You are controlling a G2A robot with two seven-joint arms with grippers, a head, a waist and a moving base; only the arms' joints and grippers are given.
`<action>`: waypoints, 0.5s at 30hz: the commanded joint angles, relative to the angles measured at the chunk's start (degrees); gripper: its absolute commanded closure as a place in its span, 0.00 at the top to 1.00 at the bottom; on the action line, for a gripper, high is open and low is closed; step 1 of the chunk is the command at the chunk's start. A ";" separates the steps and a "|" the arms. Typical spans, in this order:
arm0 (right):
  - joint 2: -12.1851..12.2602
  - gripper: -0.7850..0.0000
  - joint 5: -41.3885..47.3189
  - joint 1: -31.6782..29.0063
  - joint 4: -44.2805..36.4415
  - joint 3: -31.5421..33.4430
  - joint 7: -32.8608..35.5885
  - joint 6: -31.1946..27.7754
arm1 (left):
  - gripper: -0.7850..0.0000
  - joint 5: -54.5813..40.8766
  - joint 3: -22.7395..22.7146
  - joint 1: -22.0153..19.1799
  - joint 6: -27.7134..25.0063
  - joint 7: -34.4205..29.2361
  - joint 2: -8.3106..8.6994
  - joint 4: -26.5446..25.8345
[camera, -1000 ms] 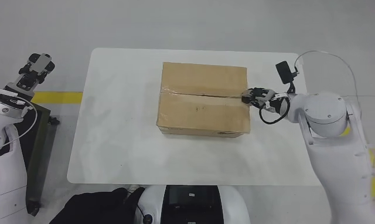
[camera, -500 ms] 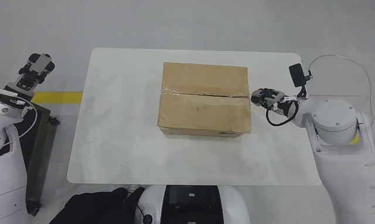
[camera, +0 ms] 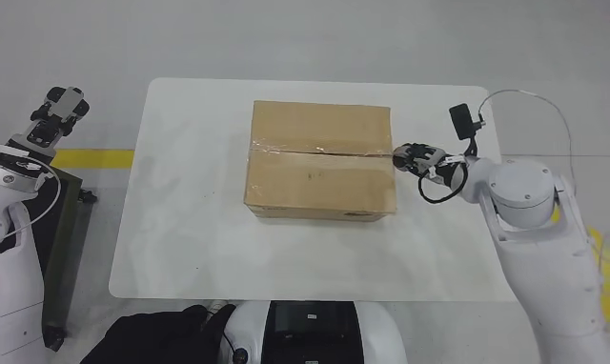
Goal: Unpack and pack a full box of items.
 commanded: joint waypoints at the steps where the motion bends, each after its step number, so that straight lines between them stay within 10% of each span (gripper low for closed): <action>1: -0.03 0.00 -0.14 0.52 0.39 -0.59 -0.45 -1.29 | 1.00 0.00 0.00 0.00 0.00 0.00 0.00 0.00; 15: 1.35 0.00 -8.12 -5.39 -7.09 6.61 -8.41 -4.63 | 1.00 0.00 0.00 0.00 0.00 0.00 0.00 0.00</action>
